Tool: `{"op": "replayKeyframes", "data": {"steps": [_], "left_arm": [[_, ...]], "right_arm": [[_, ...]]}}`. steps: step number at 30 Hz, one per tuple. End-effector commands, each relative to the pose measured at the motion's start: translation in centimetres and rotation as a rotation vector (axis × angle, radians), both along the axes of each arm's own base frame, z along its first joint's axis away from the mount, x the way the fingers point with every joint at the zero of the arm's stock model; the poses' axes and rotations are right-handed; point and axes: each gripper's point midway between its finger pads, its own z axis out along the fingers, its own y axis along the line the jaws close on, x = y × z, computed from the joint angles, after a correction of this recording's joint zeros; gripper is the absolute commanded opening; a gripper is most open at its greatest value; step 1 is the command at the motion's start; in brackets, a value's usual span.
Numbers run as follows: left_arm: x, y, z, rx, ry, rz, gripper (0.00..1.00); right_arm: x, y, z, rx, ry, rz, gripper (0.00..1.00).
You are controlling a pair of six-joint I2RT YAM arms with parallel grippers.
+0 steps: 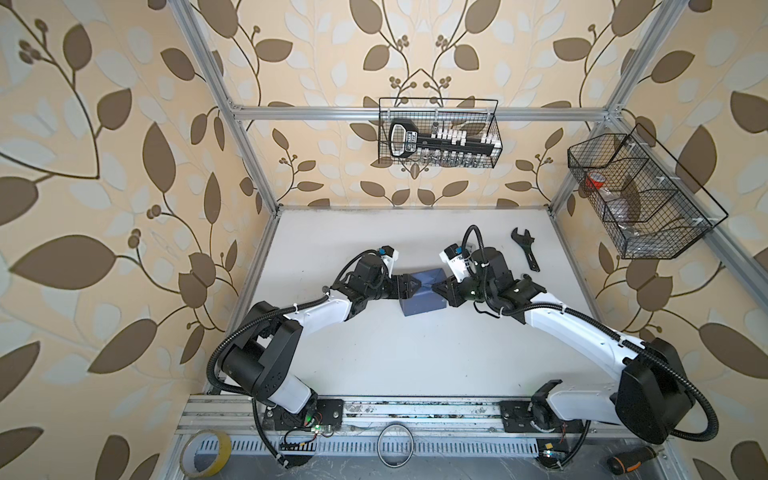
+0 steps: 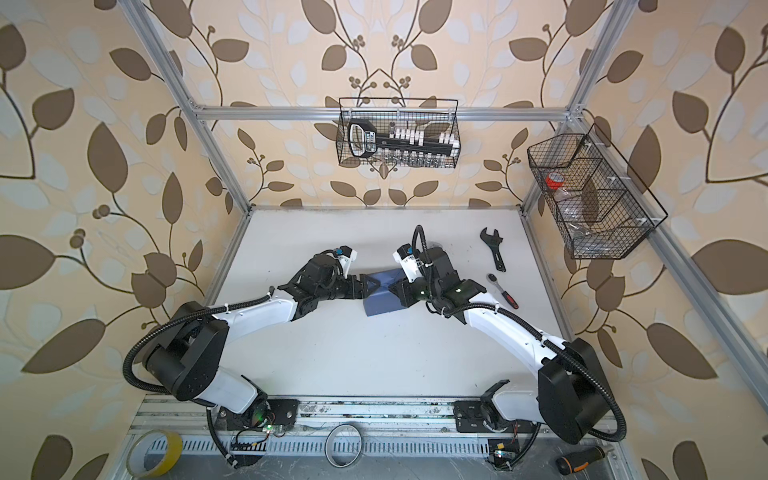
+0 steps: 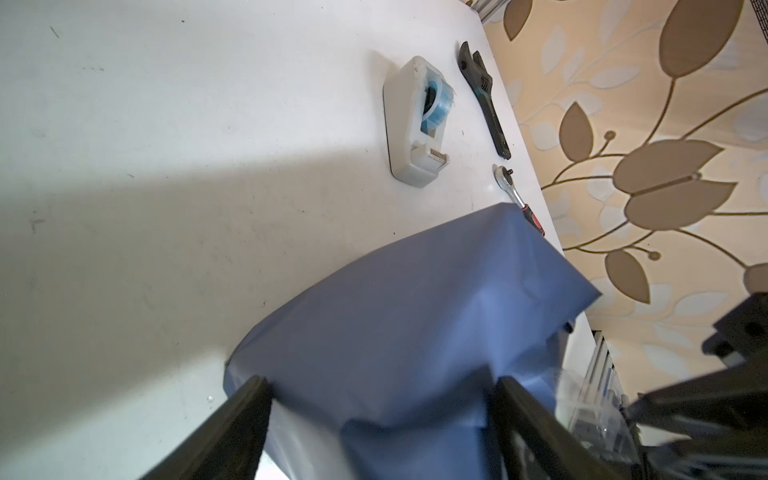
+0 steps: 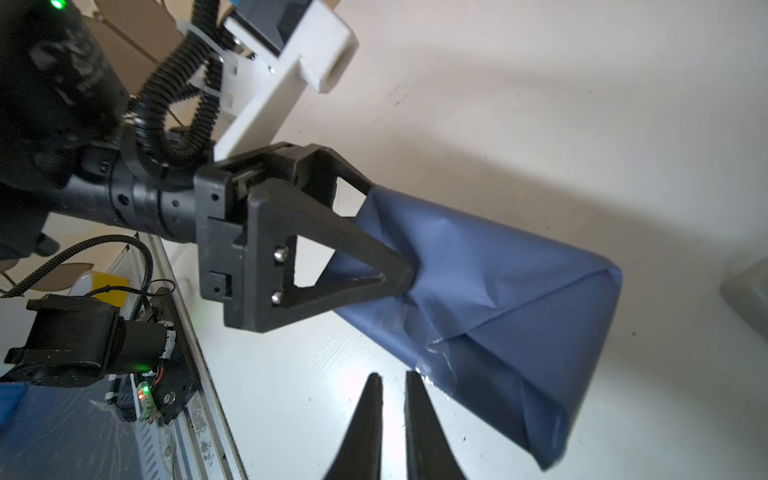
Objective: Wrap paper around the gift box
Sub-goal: 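Press the tape onto the folded paper with the right gripper while the left holds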
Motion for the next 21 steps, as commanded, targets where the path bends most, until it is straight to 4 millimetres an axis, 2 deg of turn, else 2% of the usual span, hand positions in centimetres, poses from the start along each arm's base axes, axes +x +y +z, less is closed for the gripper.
{"op": "replayKeyframes", "data": {"steps": [1,21], "left_arm": [[-1.5,0.4,-3.0,0.075,0.085,-0.021,0.84],[-1.5,0.4,-2.9,0.074,0.082,-0.022,0.85]], "right_arm": [[0.5,0.4,-0.3,-0.002,-0.020,0.006,0.10],[2.5,1.4,-0.7,-0.018,-0.017,-0.009,0.08]]}}
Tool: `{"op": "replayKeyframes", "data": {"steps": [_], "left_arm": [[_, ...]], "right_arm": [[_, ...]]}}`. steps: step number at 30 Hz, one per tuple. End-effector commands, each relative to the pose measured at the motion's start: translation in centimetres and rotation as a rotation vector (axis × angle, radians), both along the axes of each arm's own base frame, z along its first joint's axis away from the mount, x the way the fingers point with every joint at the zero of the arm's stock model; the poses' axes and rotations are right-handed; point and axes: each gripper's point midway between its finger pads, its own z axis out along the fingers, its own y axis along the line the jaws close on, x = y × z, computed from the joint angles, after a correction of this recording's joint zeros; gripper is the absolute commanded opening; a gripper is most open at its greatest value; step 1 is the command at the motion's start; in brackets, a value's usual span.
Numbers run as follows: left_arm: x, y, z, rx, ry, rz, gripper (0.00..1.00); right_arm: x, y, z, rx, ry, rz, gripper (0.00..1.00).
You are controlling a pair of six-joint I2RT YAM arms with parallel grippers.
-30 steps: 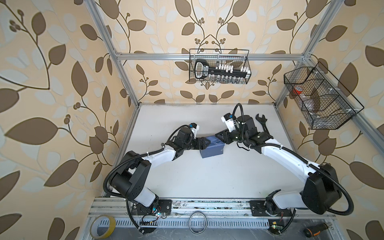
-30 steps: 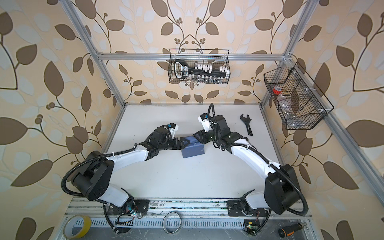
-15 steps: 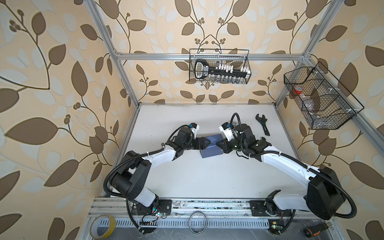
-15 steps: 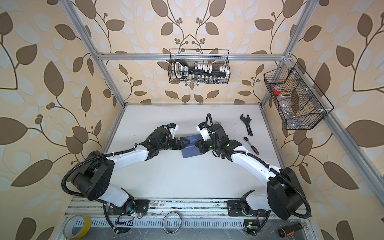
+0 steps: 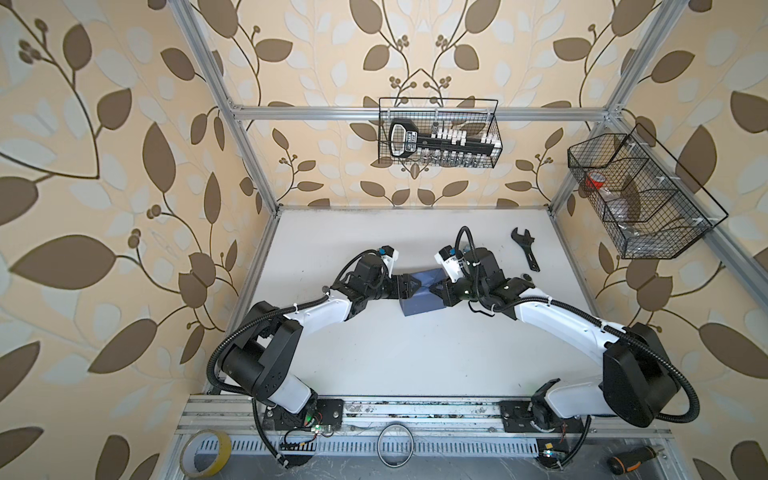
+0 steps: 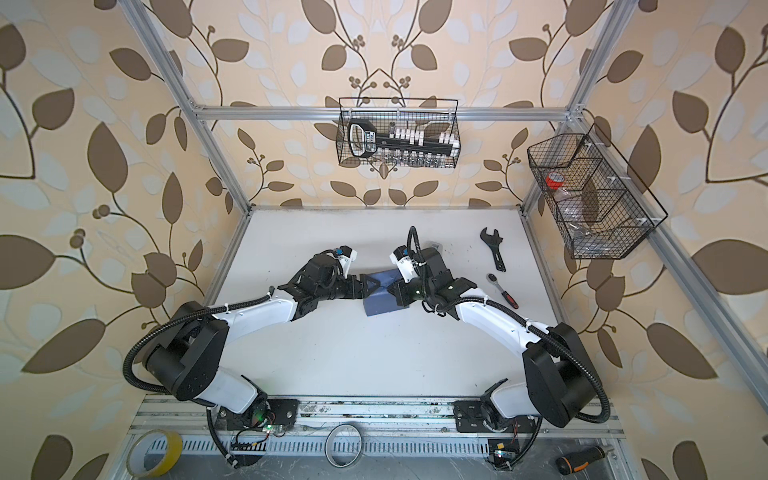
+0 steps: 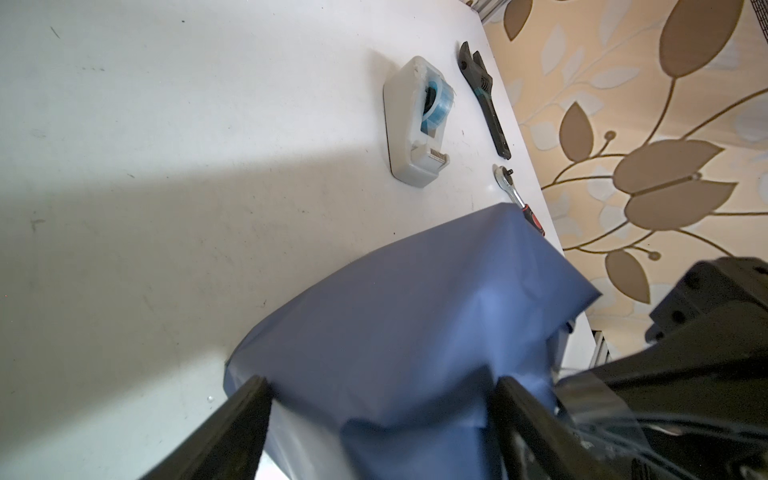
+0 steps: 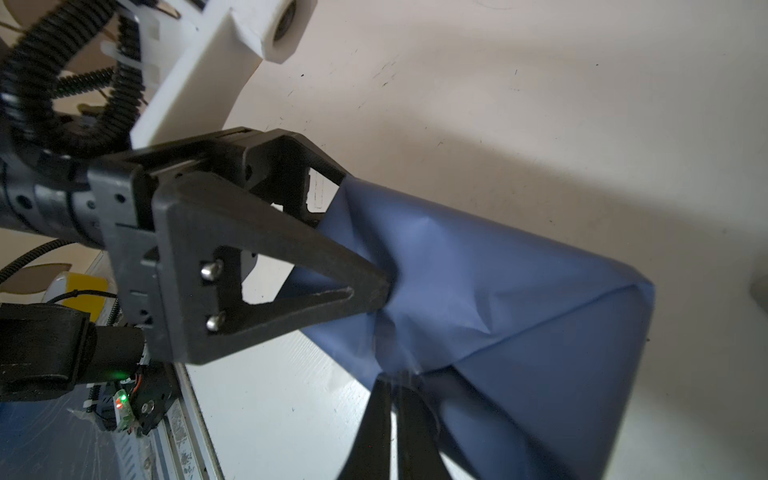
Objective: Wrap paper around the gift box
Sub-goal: 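Press the tape onto the folded paper with the right gripper while the left holds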
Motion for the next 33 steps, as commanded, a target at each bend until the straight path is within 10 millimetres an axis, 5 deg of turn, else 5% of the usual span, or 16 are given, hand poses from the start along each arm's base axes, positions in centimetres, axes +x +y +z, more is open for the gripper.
{"op": "replayKeyframes", "data": {"steps": [1,11,33], "left_arm": [[-1.5,0.4,-2.9,0.072,0.082,-0.024,0.84],[-1.5,0.4,-3.0,0.073,0.085,-0.024,0.84],[-1.6,0.3,-3.2,0.072,0.090,-0.029,0.84]], "right_arm": [[1.2,0.6,1.2,0.002,-0.037,-0.006,0.08],[2.6,0.7,1.1,-0.006,-0.035,-0.031,0.08],[5.6,-1.0,-2.5,-0.125,0.021,-0.126,0.10]]}}
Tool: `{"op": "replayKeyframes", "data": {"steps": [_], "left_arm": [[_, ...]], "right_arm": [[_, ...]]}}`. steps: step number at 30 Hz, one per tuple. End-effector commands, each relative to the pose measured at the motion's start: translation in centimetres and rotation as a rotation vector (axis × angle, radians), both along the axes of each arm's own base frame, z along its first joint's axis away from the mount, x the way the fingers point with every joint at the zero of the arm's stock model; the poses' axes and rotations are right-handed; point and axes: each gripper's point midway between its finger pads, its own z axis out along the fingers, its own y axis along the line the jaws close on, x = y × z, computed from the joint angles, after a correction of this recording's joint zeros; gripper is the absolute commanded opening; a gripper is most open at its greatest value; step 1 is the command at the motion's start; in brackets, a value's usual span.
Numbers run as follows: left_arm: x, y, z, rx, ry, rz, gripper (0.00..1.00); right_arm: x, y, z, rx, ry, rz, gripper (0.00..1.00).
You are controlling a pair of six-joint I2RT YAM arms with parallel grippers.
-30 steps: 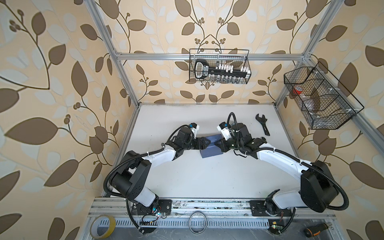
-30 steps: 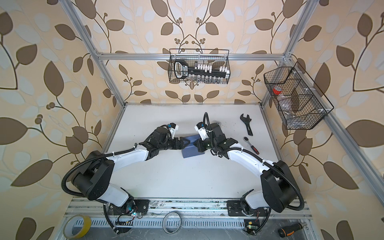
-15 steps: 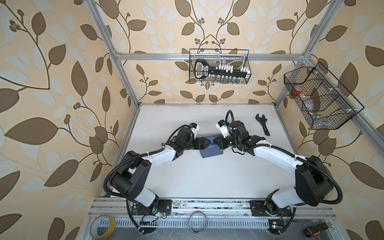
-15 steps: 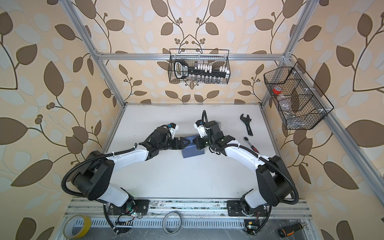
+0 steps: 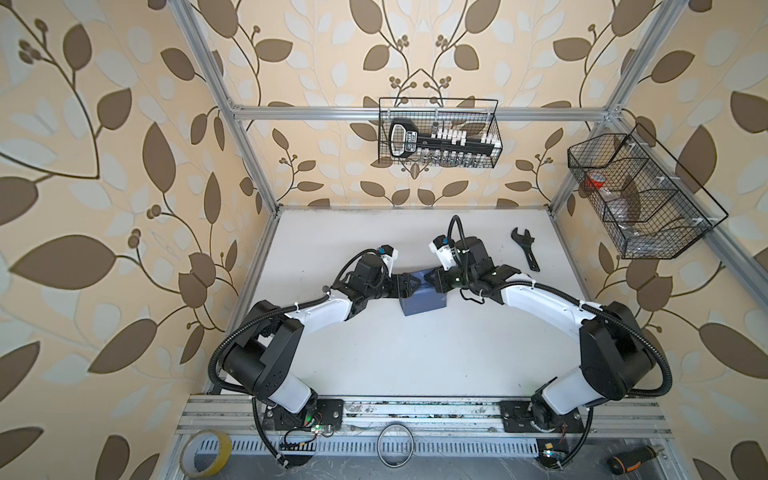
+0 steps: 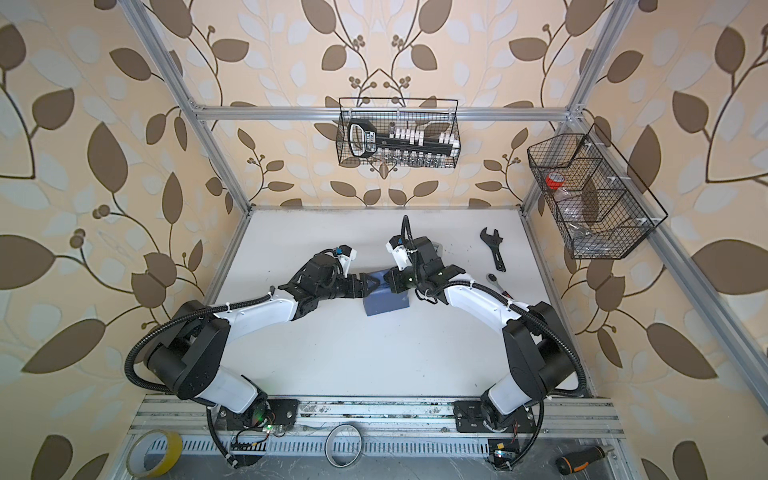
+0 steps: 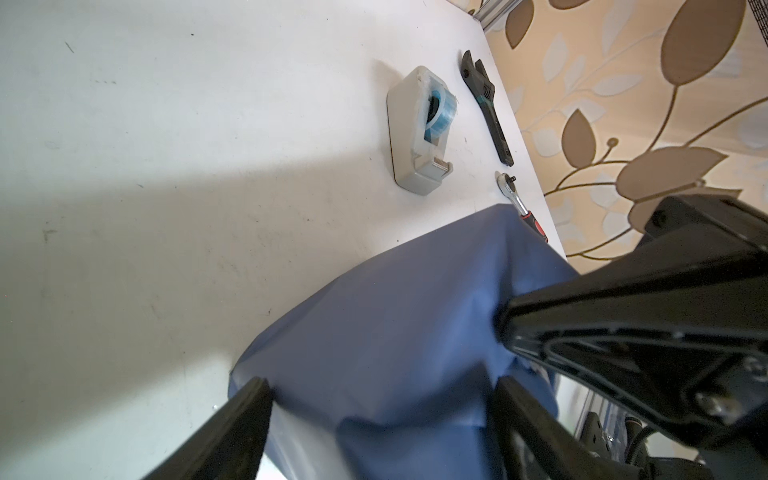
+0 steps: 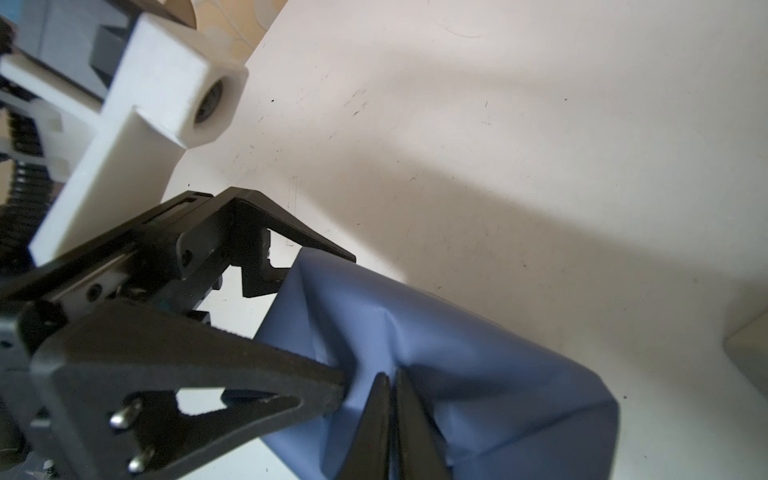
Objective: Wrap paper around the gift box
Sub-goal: 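Press the tape onto the folded paper with the right gripper while the left holds, then open both grippers and lift them away from the taped box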
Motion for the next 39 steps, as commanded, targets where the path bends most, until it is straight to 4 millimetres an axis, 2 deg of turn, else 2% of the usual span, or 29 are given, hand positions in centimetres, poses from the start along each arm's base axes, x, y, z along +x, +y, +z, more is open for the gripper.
{"op": "replayKeyframes", "data": {"steps": [1,7,10,19,23,29,32,34,39], "left_arm": [[-2.1,0.2,-3.2,0.072,0.103,-0.043,0.84],[-2.1,0.2,-3.1,0.071,0.103,-0.042,0.84],[-2.1,0.2,-3.1,0.071,0.100,-0.041,0.84],[-1.9,0.3,-3.0,0.070,0.107,-0.034,0.84],[-1.9,0.4,-3.0,0.075,0.107,-0.026,0.85],[-1.3,0.3,-2.1,0.068,0.099,-0.010,0.86],[-0.7,-0.1,-0.5,0.049,0.073,-0.006,0.89],[-0.1,-0.4,1.3,0.031,0.044,-0.001,0.91],[0.3,-0.1,7.2,-0.019,-0.074,0.022,0.96]], "right_arm": [[1.3,-1.6,-1.6,-0.088,0.016,-0.063,0.10],[-0.5,-1.1,1.1,-0.003,-0.005,-0.014,0.15],[-1.8,-1.2,1.7,0.031,-0.008,0.000,0.16],[-3.9,-2.2,-1.5,0.011,0.049,-0.004,0.13],[-4.7,-3.2,-2.2,-0.004,0.064,-0.017,0.13],[-5.7,-4.3,1.2,0.039,-0.002,-0.021,0.14],[-5.4,-5.7,2.7,0.061,-0.054,-0.069,0.17],[-4.9,-7.0,3.2,0.057,-0.101,-0.128,0.22],[-5.0,-8.7,2.1,0.033,-0.180,-0.232,0.42]]}}
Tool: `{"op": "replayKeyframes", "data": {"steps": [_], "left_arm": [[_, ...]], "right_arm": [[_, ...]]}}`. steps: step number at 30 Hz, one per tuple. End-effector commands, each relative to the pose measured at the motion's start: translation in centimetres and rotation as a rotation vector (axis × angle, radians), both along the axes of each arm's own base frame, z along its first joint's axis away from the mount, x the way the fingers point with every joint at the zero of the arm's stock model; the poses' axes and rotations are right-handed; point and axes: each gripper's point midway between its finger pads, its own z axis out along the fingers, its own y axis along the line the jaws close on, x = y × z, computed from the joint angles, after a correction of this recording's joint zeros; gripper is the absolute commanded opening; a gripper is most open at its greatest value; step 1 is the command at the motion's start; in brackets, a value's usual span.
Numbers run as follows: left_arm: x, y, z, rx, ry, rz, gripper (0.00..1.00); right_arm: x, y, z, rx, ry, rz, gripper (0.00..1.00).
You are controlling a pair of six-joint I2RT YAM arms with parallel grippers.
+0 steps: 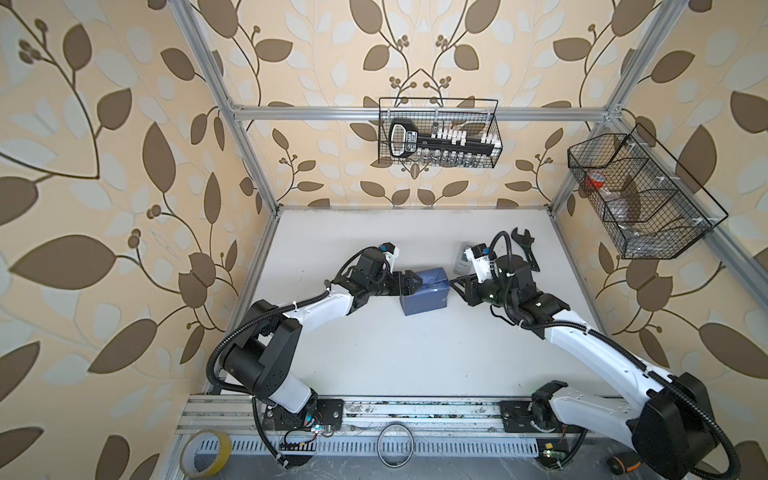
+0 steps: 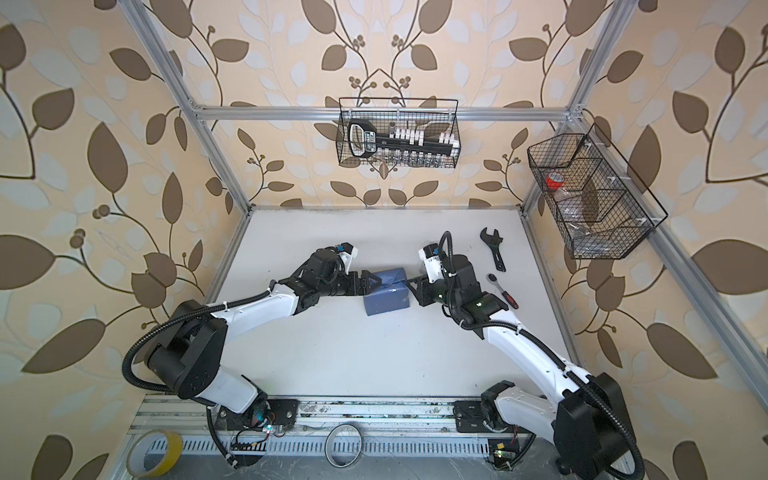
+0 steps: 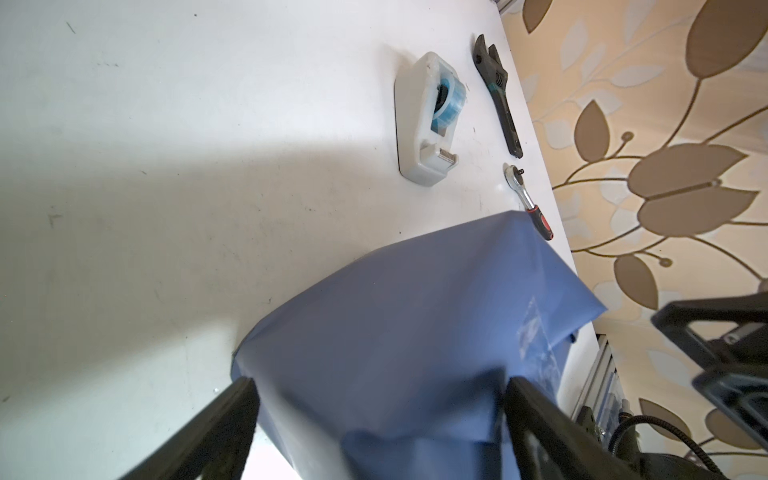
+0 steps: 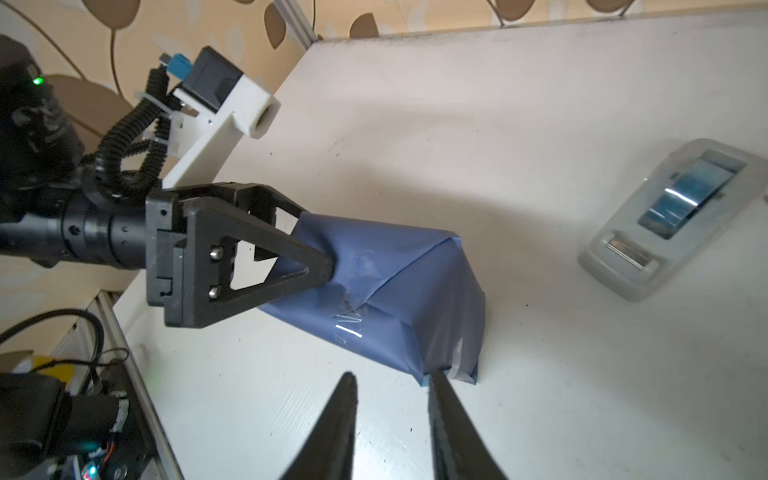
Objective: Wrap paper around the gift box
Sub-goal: 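Open both grippers and lift them away from the taped box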
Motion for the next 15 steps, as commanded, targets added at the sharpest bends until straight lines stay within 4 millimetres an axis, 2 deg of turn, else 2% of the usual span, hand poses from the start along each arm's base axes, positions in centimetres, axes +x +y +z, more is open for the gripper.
{"op": "replayKeyframes", "data": {"steps": [1,4,7,11,15], "left_arm": [[-0.2,0.4,6.9,-0.050,-0.147,0.024,0.96],[-1.9,2.1,6.9,-0.047,-0.171,0.054,0.97],[-4.4,2.8,4.4,-0.069,-0.127,0.036,0.93],[-6.9,2.6,1.1,-0.053,-0.089,-0.032,0.87],[-7.4,1.8,0.4,0.003,-0.143,-0.072,0.85]], "right_arm": [[-0.1,-1.4,-1.6,-0.057,-0.046,-0.081,0.46],[-0.8,-1.3,-2.9,-0.080,-0.073,-0.083,0.54],[-1.0,-0.5,-4.1,-0.059,-0.094,-0.059,0.64],[-0.2,0.8,-5.1,-0.034,-0.099,-0.024,0.67],[0.8,1.5,-5.0,-0.018,-0.110,-0.029,0.67]]}}
